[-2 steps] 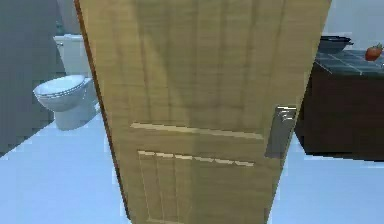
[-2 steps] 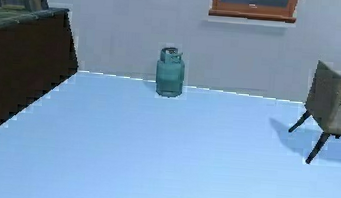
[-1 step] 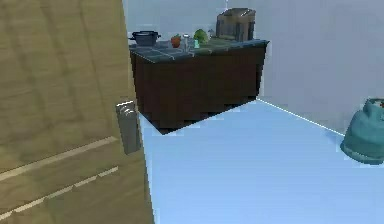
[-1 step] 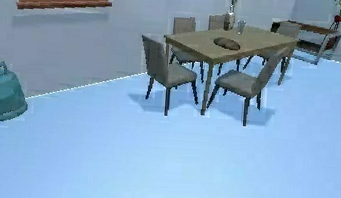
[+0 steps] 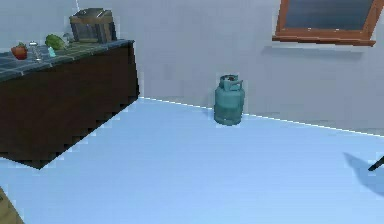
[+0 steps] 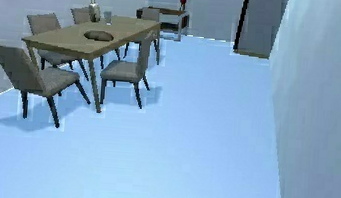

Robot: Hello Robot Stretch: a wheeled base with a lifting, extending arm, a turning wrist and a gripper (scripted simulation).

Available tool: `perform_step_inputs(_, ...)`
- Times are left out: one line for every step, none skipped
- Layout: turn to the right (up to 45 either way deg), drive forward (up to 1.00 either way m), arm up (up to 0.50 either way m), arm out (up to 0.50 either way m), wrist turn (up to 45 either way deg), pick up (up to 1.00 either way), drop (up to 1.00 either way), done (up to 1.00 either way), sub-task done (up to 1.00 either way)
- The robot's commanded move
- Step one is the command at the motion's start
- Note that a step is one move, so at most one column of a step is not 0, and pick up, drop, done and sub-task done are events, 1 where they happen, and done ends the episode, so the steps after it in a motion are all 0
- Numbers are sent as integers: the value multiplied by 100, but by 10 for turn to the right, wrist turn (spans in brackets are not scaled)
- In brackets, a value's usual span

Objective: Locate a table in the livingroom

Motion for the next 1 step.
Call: perform_step_inputs(0,5,0,0,0,0,0,0,0)
